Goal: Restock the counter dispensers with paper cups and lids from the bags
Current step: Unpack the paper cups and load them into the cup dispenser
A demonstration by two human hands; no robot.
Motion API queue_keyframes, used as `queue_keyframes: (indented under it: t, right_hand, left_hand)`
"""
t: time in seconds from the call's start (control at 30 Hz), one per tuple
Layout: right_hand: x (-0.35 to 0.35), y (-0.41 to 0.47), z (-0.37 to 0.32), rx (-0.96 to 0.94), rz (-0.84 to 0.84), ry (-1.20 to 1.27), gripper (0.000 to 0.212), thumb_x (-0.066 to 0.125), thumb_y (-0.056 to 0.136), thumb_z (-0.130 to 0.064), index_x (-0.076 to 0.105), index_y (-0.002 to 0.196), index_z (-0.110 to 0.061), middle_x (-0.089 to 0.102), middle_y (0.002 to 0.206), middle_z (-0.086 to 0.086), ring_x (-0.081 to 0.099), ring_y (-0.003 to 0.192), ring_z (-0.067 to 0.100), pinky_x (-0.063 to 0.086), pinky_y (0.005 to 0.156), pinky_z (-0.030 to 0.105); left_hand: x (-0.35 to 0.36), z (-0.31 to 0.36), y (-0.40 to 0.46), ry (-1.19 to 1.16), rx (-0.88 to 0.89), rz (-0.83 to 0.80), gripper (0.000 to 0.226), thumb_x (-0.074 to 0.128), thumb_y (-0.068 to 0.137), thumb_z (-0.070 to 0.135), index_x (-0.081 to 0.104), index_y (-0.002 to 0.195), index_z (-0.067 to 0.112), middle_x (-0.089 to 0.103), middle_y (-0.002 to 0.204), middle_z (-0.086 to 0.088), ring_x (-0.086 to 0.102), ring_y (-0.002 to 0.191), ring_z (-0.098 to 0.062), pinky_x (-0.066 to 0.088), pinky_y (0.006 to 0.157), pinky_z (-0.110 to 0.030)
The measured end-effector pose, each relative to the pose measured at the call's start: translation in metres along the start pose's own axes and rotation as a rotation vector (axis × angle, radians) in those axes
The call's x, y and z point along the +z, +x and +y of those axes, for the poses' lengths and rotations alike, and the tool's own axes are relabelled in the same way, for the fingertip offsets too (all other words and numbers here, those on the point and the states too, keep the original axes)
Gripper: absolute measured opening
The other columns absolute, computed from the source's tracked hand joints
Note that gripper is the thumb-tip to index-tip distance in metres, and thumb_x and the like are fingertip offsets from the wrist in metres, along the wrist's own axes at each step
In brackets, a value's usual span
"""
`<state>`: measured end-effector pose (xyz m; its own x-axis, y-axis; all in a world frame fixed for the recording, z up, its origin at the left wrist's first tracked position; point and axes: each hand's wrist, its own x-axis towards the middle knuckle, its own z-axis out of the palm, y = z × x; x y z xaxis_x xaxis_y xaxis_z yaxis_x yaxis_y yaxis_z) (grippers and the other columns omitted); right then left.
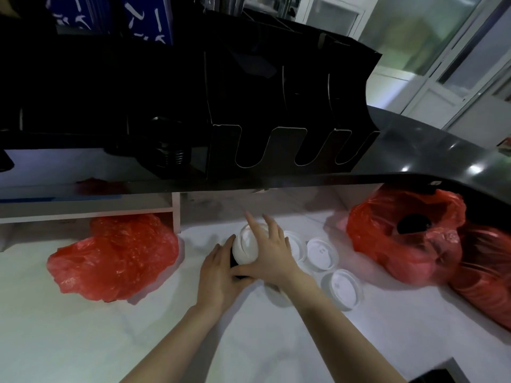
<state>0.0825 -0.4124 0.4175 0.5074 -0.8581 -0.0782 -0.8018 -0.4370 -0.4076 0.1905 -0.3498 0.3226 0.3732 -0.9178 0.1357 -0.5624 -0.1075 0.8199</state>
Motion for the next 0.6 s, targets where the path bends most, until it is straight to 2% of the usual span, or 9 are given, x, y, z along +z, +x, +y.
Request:
queue_keyframes:
  t: [0.07, 0.13, 0.2, 0.27, 0.37, 0.47, 0.53, 0.6]
  right_hand:
    - [-0.014, -0.003, 0.009, -0.027, 0.014, 0.077, 0.117, 0.079, 0.056, -0.061, 0.006, 0.146, -0.051, 0.004, 0.156, -0.006, 0.009, 0.145, 0.023, 0.018, 0.114, 0.056]
    - [-0.025, -0.011, 0.026, -0.061, 0.087, 0.151, 0.100, 0.073, 0.064, -0.063, 0.018, 0.146, -0.047, 0.012, 0.155, -0.007, 0.019, 0.142, 0.022, 0.027, 0.113, 0.049]
    - [-0.032, -0.022, 0.048, -0.063, 0.174, 0.194, 0.077, 0.068, 0.077, -0.059, 0.033, 0.143, -0.038, 0.024, 0.151, -0.007, 0.029, 0.137, 0.018, 0.035, 0.109, 0.041]
    - [-0.035, -0.033, 0.074, -0.022, 0.225, 0.173, 0.059, 0.063, 0.085, -0.050, 0.044, 0.138, -0.031, 0.035, 0.146, -0.006, 0.037, 0.131, 0.014, 0.038, 0.106, 0.036]
    - [-0.044, -0.051, 0.118, 0.001, 0.248, 0.132, 0.046, 0.063, 0.089, -0.043, 0.054, 0.130, -0.024, 0.048, 0.136, -0.005, 0.045, 0.124, 0.015, 0.037, 0.102, 0.028]
    - [-0.060, -0.073, 0.165, -0.004, 0.269, 0.109, 0.038, 0.066, 0.088, -0.036, 0.061, 0.122, -0.018, 0.056, 0.124, -0.002, 0.051, 0.117, 0.019, 0.037, 0.095, 0.023]
    - [-0.079, -0.090, 0.196, 0.012, 0.293, 0.082, 0.036, 0.067, 0.087, -0.033, 0.063, 0.119, -0.016, 0.059, 0.120, 0.000, 0.053, 0.112, 0.020, 0.038, 0.093, 0.025]
    - [-0.104, -0.103, 0.228, -0.010, 0.358, 0.004, 0.038, 0.065, 0.084, -0.034, 0.064, 0.117, -0.016, 0.060, 0.117, 0.003, 0.055, 0.107, 0.025, 0.042, 0.093, 0.032]
  left_hand:
    - [0.001, 0.003, 0.000, 0.016, -0.033, 0.010, 0.106, 0.071, 0.056, 0.074, 0.037, 0.144, 0.026, 0.058, 0.132, 0.004, 0.054, 0.123, -0.019, 0.050, 0.097, -0.041]
    - [0.003, 0.004, -0.011, 0.011, -0.060, 0.047, 0.104, 0.078, 0.055, 0.069, 0.039, 0.142, 0.025, 0.058, 0.131, 0.004, 0.055, 0.119, -0.018, 0.051, 0.094, -0.040]
    - [0.008, 0.005, -0.034, -0.010, -0.118, 0.129, 0.084, 0.082, 0.060, 0.057, 0.046, 0.129, 0.027, 0.059, 0.120, 0.004, 0.057, 0.110, -0.021, 0.052, 0.088, -0.041]
    - [0.018, 0.008, -0.060, -0.030, -0.134, 0.203, 0.058, 0.073, 0.067, 0.052, 0.051, 0.114, 0.028, 0.058, 0.106, 0.005, 0.060, 0.098, -0.023, 0.052, 0.082, -0.041]
    - [0.045, 0.024, -0.082, -0.050, -0.059, 0.185, 0.037, 0.058, 0.074, 0.053, 0.060, 0.103, 0.030, 0.060, 0.095, 0.012, 0.063, 0.086, -0.018, 0.053, 0.076, -0.040]
    - [0.079, 0.057, -0.080, -0.027, 0.029, 0.104, 0.038, 0.056, 0.078, 0.050, 0.062, 0.105, 0.025, 0.063, 0.100, 0.014, 0.062, 0.093, -0.012, 0.051, 0.081, -0.033]
    - [0.103, 0.088, -0.075, 0.000, 0.105, 0.073, 0.031, 0.057, 0.079, 0.047, 0.062, 0.103, 0.027, 0.062, 0.097, 0.017, 0.061, 0.091, -0.008, 0.049, 0.081, -0.028]
    - [0.128, 0.125, -0.065, 0.085, 0.229, 0.088, 0.024, 0.056, 0.081, 0.042, 0.063, 0.099, 0.026, 0.063, 0.093, 0.015, 0.060, 0.086, -0.009, 0.046, 0.078, -0.028]
